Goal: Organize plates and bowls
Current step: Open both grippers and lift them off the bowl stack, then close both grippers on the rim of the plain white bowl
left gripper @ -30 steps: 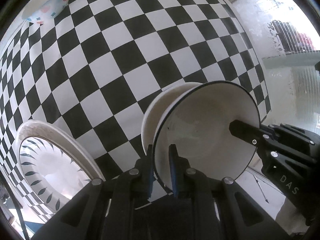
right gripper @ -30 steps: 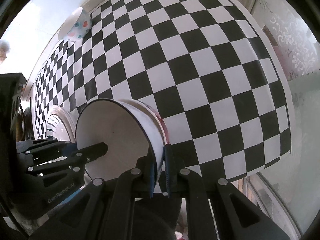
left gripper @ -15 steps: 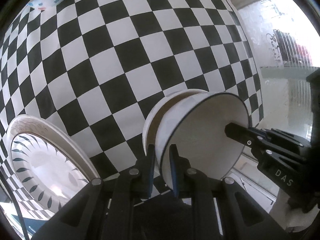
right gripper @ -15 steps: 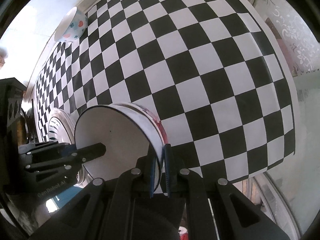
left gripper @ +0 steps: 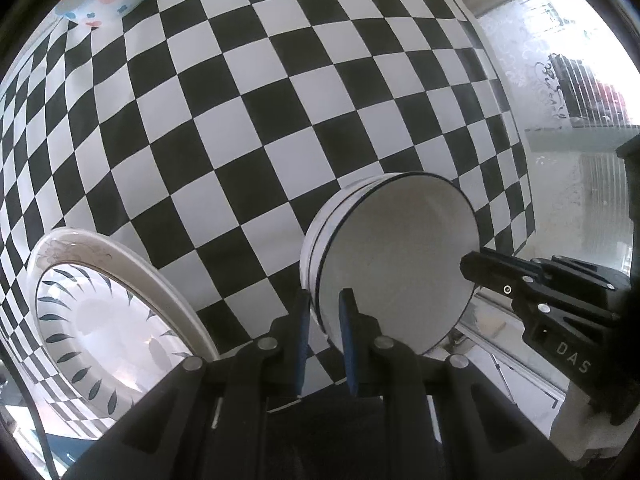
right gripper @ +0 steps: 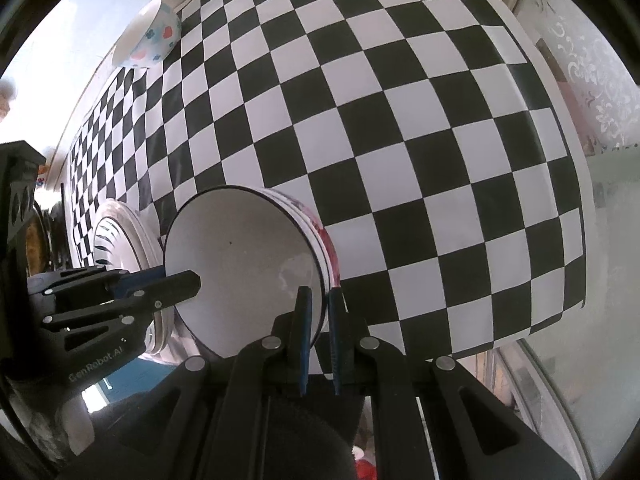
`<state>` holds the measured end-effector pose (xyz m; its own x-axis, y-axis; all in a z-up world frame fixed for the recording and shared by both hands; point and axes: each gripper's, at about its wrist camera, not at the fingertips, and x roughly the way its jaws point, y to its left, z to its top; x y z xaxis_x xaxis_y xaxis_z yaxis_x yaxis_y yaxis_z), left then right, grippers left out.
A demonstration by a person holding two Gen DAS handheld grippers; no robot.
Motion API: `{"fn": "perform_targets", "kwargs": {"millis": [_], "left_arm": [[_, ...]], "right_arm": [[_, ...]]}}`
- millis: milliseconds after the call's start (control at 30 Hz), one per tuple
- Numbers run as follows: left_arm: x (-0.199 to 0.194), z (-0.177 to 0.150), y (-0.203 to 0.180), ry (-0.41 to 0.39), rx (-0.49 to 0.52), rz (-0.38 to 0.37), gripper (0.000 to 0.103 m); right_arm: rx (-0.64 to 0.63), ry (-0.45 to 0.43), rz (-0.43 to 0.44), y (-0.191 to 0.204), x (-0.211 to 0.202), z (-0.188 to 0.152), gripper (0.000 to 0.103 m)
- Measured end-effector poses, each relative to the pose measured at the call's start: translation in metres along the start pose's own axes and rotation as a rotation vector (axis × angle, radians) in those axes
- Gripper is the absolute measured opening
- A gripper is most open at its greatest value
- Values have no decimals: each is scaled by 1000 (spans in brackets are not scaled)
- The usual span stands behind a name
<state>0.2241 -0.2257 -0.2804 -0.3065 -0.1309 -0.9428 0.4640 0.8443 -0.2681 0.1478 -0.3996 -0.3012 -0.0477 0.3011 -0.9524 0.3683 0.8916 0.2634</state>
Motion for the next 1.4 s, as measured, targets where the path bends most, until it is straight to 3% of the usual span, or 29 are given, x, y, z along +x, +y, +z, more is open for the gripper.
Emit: {"fn": "perform_targets", "kwargs": {"millis": [333,467,600,667,733,800,867,1033,1167,1333,1400], "left_arm": [[-14,-2,5,-23,-11,-19,13],[-42,4,8,-95,-5,-22,13],[-78,21,24,-198,-36,-29,27],[-90,31,38,-227,-65,-39,27],[-102,47,61,-245,-115,-42,33],[-113,61,82,-271,-159,-34,39],[-122,75,105,-294,-203,-18,40],[-134,117,173,-324,-347,-3,41],[-127,151,218,-314,-431,-34,41],[-108,182,250,-275,-480,-65,41],[-99,192,259,-259,-486,-63,41]], "right_arm": [[20,-5,26,-3,-13,14,10],[13,-45,25,4,-37,34,10],[-10,-78,54,20,-58,66,13],[-28,-104,65,33,-67,87,17],[-38,-121,86,48,-73,108,26],[-51,-137,154,66,-75,134,65],[-68,-151,215,85,-73,158,85],[-118,-179,193,141,-57,226,85],[-146,-181,164,173,-38,274,85],[-143,-138,140,197,-5,320,83],[-146,-127,119,200,6,328,75]]}}
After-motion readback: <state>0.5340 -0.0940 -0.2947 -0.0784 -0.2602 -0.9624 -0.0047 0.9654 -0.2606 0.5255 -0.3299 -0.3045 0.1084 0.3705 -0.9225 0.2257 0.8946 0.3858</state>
